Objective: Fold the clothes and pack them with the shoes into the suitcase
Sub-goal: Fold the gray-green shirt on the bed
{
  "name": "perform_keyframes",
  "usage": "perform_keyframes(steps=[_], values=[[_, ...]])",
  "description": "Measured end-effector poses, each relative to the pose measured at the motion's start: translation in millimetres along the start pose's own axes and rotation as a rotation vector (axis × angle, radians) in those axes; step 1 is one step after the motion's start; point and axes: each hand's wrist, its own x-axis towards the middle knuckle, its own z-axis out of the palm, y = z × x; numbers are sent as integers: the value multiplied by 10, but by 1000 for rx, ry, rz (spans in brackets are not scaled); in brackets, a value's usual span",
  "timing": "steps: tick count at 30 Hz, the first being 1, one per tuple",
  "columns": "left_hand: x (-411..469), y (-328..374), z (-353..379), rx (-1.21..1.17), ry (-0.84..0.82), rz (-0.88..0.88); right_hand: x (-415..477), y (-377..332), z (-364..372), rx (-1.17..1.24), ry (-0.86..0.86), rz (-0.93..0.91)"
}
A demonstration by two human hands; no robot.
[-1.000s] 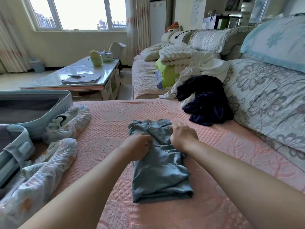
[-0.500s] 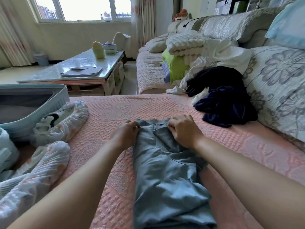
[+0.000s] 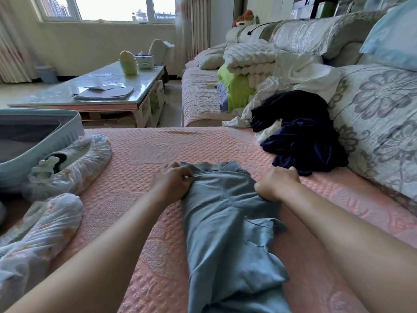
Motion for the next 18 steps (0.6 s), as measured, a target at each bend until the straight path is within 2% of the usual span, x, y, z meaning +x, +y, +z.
perform_keyframes(steps=[3, 6, 9, 11, 14, 18], values=[[26, 20, -22, 157, 30, -49, 16, -75, 64, 83, 22, -90], [2, 67, -44, 363, 20, -112, 0, -102, 91, -1, 108, -151], [-80, 160, -89, 305, 71, -11, -87, -136, 29, 79, 310, -297], [-172, 260, -140, 268, 117, 96, -228, -177, -40, 204, 374, -396], [-376, 456, -274, 132, 133, 266, -539, -251, -129, 315, 240, -479], [-852, 707, -469, -9, -6, 500, -1000, -317, -248, 312, -14, -516]])
